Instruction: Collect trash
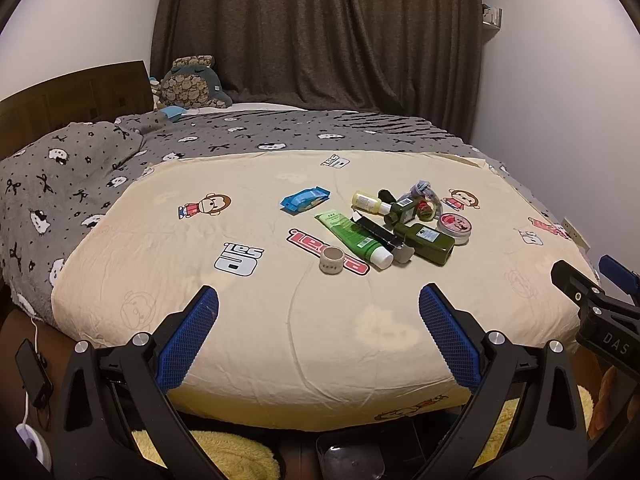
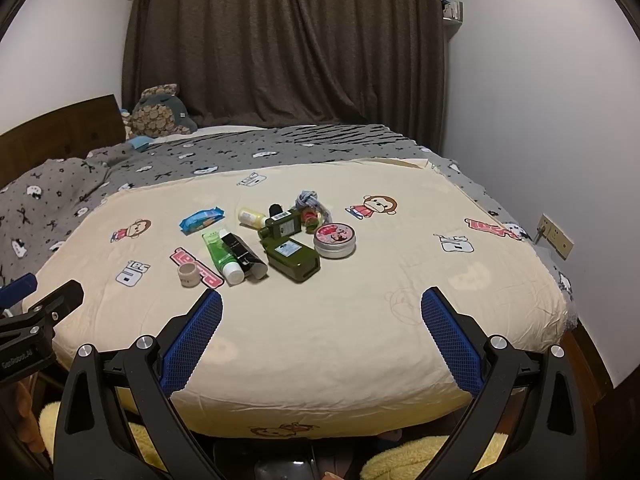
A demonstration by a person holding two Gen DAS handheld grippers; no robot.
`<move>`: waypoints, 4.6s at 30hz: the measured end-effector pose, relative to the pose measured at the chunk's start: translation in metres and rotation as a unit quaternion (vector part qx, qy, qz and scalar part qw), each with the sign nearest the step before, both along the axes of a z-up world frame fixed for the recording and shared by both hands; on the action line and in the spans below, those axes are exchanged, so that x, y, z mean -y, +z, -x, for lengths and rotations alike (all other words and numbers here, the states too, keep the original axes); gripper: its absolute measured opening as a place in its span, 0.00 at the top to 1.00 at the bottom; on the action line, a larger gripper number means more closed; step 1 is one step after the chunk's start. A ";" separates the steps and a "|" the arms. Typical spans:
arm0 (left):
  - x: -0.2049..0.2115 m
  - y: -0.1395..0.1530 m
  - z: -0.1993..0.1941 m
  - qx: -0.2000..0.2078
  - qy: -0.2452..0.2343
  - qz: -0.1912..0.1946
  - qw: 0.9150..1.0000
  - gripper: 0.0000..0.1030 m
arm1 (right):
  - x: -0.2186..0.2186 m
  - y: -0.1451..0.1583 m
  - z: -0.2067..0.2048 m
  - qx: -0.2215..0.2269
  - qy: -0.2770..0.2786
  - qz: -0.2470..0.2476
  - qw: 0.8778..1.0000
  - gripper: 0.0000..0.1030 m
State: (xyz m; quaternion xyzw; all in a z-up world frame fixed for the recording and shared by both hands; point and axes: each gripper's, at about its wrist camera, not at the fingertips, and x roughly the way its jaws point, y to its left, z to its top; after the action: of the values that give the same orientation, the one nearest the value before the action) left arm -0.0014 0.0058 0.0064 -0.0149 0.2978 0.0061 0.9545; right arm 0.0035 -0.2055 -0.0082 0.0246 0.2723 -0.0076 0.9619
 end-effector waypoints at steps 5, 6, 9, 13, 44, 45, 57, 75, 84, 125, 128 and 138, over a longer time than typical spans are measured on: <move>0.001 0.000 0.000 0.001 0.000 0.000 1.000 0.08 | -0.002 0.002 -0.001 0.002 0.002 0.003 1.000 0.03; 0.001 0.000 0.000 0.001 0.000 0.000 1.000 0.08 | -0.002 0.002 0.001 0.003 0.002 0.003 1.000 0.03; 0.001 0.000 0.000 0.002 0.000 -0.001 1.000 0.08 | -0.002 0.002 0.001 0.003 0.002 0.003 1.000 0.03; 0.001 0.000 0.001 0.002 0.000 0.000 1.000 0.08 | -0.004 0.003 0.002 0.005 0.003 0.004 1.000 0.03; 0.002 0.006 0.001 0.004 0.001 -0.001 1.000 0.08 | -0.002 0.006 0.000 0.009 0.002 0.006 1.000 0.03; 0.001 0.007 0.001 0.003 0.001 -0.001 1.000 0.08 | -0.001 0.005 -0.001 0.008 0.002 0.006 1.000 0.03; -0.003 -0.005 -0.014 -0.008 -0.002 -0.012 1.000 0.08 | 0.003 -0.008 -0.015 0.012 0.024 -0.014 1.000 0.03; 0.001 -0.080 -0.104 -0.066 -0.020 -0.037 0.997 0.08 | 0.011 -0.079 -0.115 -0.066 0.020 -0.004 0.998 0.03; -0.005 -0.115 -0.160 -0.106 -0.027 0.003 0.994 0.28 | -0.001 -0.119 -0.177 -0.105 0.064 0.003 0.992 0.22; 0.008 -0.061 -0.091 -0.052 -0.070 0.022 0.996 0.70 | -0.018 -0.042 -0.088 -0.030 0.158 -0.029 0.987 0.49; 0.011 -0.052 -0.063 -0.043 -0.073 0.017 0.996 0.70 | -0.015 -0.037 -0.059 -0.033 0.165 -0.034 0.985 0.49; 0.015 -0.081 -0.004 -0.089 -0.095 0.020 0.991 0.70 | -0.024 -0.079 -0.002 -0.120 0.210 -0.022 0.970 0.48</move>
State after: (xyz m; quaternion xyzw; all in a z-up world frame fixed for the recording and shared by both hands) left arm 0.0029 -0.0094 -0.0750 -0.0047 0.3813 -0.0892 0.9201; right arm 0.0060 -0.1819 -0.0868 -0.0125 0.3850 0.1975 0.9015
